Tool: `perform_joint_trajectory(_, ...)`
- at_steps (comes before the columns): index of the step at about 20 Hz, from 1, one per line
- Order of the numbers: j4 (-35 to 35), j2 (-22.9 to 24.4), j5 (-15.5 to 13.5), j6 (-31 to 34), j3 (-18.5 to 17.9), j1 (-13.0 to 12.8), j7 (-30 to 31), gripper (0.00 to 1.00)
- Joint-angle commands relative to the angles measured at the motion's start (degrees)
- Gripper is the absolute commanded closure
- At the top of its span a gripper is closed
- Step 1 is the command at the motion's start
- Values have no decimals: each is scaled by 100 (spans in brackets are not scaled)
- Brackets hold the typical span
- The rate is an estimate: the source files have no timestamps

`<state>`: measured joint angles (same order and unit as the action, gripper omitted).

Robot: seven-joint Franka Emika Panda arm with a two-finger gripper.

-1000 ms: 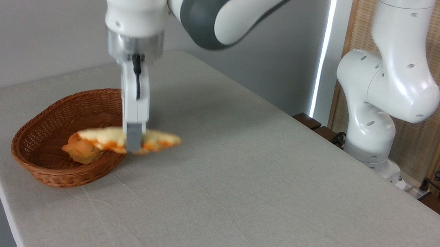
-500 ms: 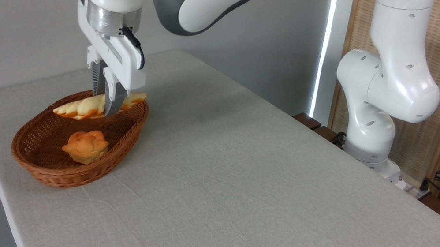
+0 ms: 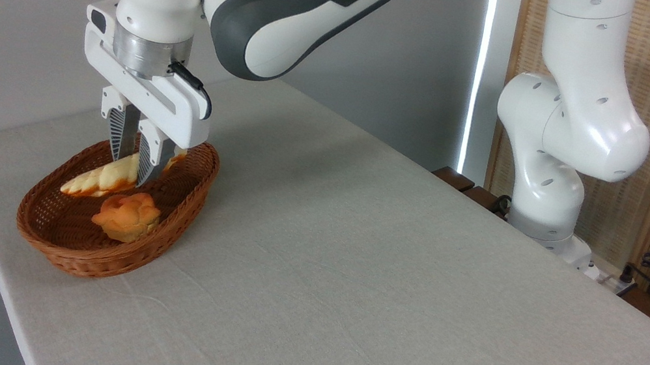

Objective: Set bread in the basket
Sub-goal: 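Lower the pastry into the basket and open the gripper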

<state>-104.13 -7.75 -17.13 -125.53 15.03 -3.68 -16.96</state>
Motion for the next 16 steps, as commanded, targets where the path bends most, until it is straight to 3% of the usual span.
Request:
perform_joint_trajectory(1, 94, -33, -27, -59, 26, 16, 61, 0)
perform_joint_trajectory(8, 121, 159, 263, 99, -87, 33, 70, 0)
perform_joint_trajectory(13, 964, 266, 245, 1530, -544, 77, -52, 0)
perform_joint_trajectory(16, 1070, 414, 306, 1760, -755, 77, -508, 0)
